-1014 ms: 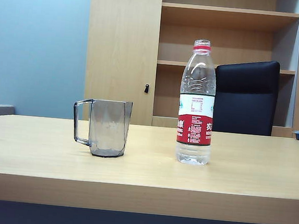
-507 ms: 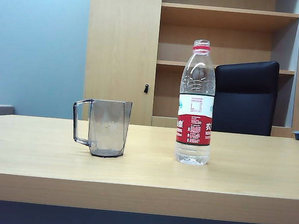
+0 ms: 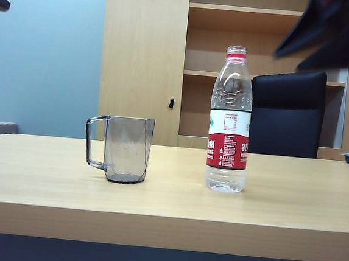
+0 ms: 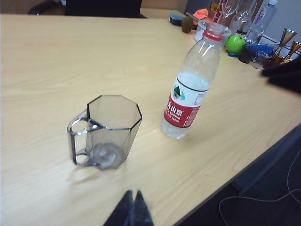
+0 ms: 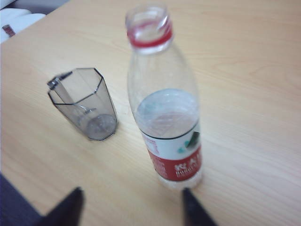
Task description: Pick up the mineral water bottle on the table and pour water into the mug until it's half full.
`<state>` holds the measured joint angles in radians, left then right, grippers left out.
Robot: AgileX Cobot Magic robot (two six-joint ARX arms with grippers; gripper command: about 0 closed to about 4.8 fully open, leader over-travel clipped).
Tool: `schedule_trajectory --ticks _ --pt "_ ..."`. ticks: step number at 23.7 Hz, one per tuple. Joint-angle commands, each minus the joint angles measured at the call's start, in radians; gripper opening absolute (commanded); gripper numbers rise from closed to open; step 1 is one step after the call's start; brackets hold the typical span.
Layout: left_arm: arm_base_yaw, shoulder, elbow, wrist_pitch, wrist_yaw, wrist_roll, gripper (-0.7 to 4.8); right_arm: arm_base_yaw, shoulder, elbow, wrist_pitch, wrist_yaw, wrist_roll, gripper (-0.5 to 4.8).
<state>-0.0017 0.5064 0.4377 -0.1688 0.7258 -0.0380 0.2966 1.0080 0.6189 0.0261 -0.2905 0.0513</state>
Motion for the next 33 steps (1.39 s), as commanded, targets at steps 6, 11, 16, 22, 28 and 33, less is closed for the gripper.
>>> schedule_trajectory --ticks 6,11,16,22,28,33 --pt "0.0 -0.119 0.006 0.005 0.012 0.001 -0.05 0.093 0.251 -0.11 0.375 0.164 -0.009 4.55" --pt "0.0 -0.152 0.006 -0.006 0.012 0.0 -0.05 0.135 0.442 -0.11 0.604 0.264 -0.047 4.79" --pt "0.0 -0.152 0.006 -0.042 0.012 0.001 -0.05 0.135 0.618 -0.104 0.867 0.295 -0.048 4.79" --pt "0.0 -0.152 0.006 -0.069 0.012 0.004 -0.05 0.135 0.809 -0.08 1.103 0.288 -0.044 4.79" --pt "0.0 -0.152 0.006 -0.111 0.012 0.004 -0.05 0.135 0.896 -0.002 1.131 0.288 -0.031 4.79" --pt "0.0 -0.152 0.006 -0.114 0.012 0.004 -0.05 0.135 0.935 0.06 1.13 0.292 -0.014 4.79"
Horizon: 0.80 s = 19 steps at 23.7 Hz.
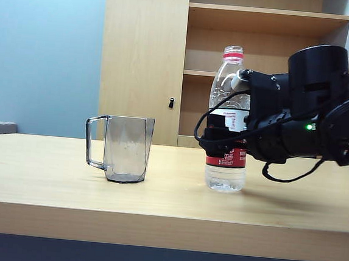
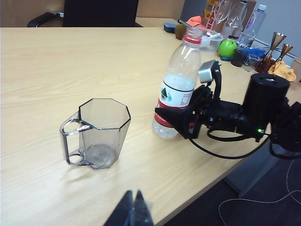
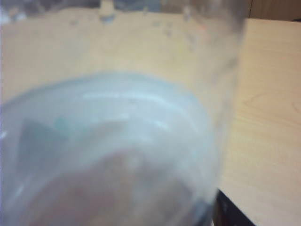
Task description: Pick up the mineral water bottle on the table and pour water into the mug until it's half full.
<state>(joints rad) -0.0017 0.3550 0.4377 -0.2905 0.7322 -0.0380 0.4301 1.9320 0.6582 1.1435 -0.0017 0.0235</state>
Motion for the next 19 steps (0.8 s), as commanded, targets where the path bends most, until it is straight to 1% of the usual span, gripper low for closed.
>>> schedule_trajectory --ticks 1,3,5,6,8,10,11,13,18,19 --pt "0.0 0.0 0.006 0.007 0.006 0.004 -0.05 0.002 0.016 0.03 0.012 0.003 0.014 4.79" --pt "0.0 0.0 0.006 0.007 0.006 0.004 -0.05 0.002 0.02 0.032 0.013 0.003 0.016 4.45" --pt "0.0 0.0 0.006 0.007 0.006 0.004 -0.05 0.002 0.02 0.032 0.013 0.003 0.033 3.64" --pt "0.0 0.0 0.006 0.007 0.005 0.004 -0.05 0.002 0.02 0.032 0.013 0.003 0.035 3.55" --pt "0.0 0.0 0.006 0.007 0.006 0.004 -0.05 0.002 0.02 0.031 0.013 0.0 0.041 3.54" --pt "0.0 0.0 0.006 0.007 0.005 0.004 -0.05 0.003 0.02 0.027 0.013 0.0 0.085 3.53" --pt "0.0 0.0 0.006 0.007 0.006 0.004 -0.05 0.003 0.019 0.025 0.014 0.0 0.094 3.41" --pt "0.0 0.0 0.006 0.007 0.006 0.004 -0.05 0.003 0.016 0.018 0.014 0.0 0.108 2.94" --pt "0.0 0.0 0.006 0.007 0.006 0.004 -0.05 0.016 -0.034 -0.021 0.009 0.0 0.091 2.76" --pt "0.0 0.0 0.006 0.007 0.006 0.004 -0.05 0.021 -0.067 -0.019 -0.028 0.0 0.063 2.72"
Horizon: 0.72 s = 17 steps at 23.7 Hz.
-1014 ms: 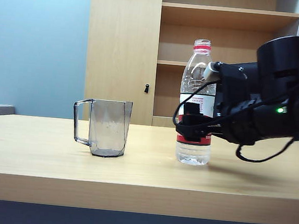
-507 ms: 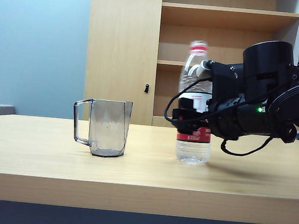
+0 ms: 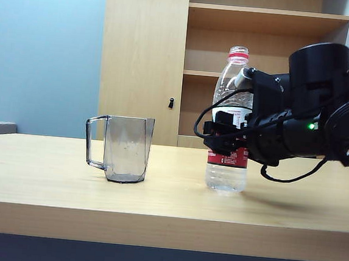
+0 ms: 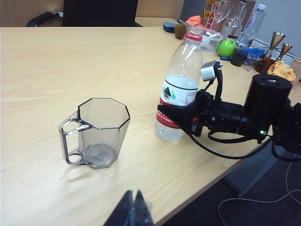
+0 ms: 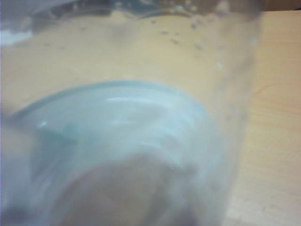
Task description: Pick up the mineral water bottle on the table and pour water into the mug until it's half full.
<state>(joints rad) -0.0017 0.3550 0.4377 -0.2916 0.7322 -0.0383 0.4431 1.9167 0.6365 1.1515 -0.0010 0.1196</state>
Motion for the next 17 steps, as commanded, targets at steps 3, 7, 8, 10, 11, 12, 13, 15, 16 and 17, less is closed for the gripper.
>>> schedule_trajectory --ticks 3,7,8,10,11,12,13,15,16,17 --pt "0.0 0.0 0.006 0.008 0.005 0.004 -0.05 0.021 -0.145 0.004 -0.157 -0.001 -0.142 2.73" --pt "0.0 0.0 0.006 0.009 0.004 0.005 -0.05 0.079 -0.269 0.088 -0.463 0.011 -0.331 2.74" --pt "0.0 0.0 0.006 0.009 -0.004 0.005 -0.05 0.092 -0.275 0.126 -0.533 0.027 -0.359 2.74" --pt "0.0 0.0 0.006 0.01 -0.04 0.004 -0.05 0.134 -0.27 0.278 -0.774 0.128 -0.445 2.74" --pt "0.001 0.0 0.006 0.012 -0.04 0.004 -0.05 0.144 -0.267 0.322 -0.837 0.148 -0.472 2.74" --pt "0.001 0.0 0.006 0.015 -0.041 0.004 -0.05 0.149 -0.263 0.352 -0.875 0.162 -0.499 2.74" --pt "0.001 0.0 0.006 0.018 -0.041 0.005 -0.05 0.152 -0.263 0.38 -0.911 0.174 -0.528 2.74" --pt "0.001 0.0 0.006 0.018 -0.04 0.004 -0.05 0.164 -0.258 0.439 -1.003 0.23 -0.599 2.74" --pt "0.001 0.0 0.006 0.018 -0.04 0.004 -0.05 0.164 -0.258 0.461 -1.046 0.252 -0.623 2.74" --pt "0.001 0.0 0.006 0.018 -0.04 0.004 -0.05 0.164 -0.257 0.481 -1.091 0.269 -0.644 2.74"
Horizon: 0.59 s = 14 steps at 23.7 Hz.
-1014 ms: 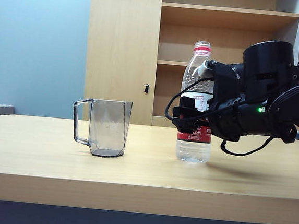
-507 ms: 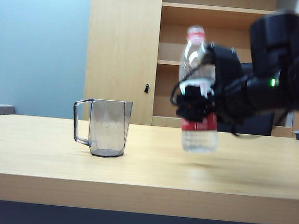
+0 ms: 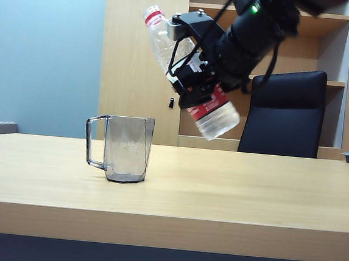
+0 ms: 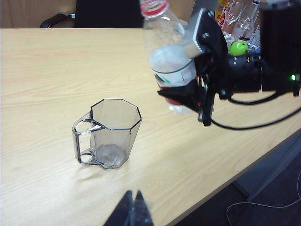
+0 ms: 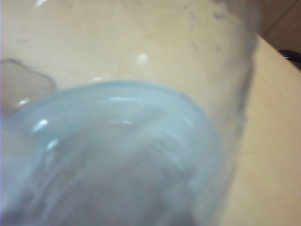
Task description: Pick up the mineral water bottle on the table and pour water into the mug until it's half full.
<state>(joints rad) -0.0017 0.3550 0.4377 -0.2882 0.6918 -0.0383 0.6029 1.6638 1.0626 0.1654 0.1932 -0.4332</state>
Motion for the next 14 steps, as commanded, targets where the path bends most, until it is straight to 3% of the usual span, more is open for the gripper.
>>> schedule_trajectory --ticks 1,5,10,14 --pt "0.001 0.0 0.006 0.014 0.0 0.004 -0.05 0.004 -0.005 0.077 -0.154 0.101 -0.119 2.74" --pt "0.001 0.0 0.006 0.014 0.0 0.004 -0.05 0.002 -0.005 0.117 -0.239 0.18 -0.208 2.75" --pt "0.001 0.0 0.006 0.013 0.0 0.004 -0.05 0.002 0.008 0.143 -0.272 0.209 -0.358 2.85" --pt "0.001 0.0 0.006 0.013 0.001 0.004 -0.05 0.002 0.069 0.198 -0.326 0.285 -0.413 3.15"
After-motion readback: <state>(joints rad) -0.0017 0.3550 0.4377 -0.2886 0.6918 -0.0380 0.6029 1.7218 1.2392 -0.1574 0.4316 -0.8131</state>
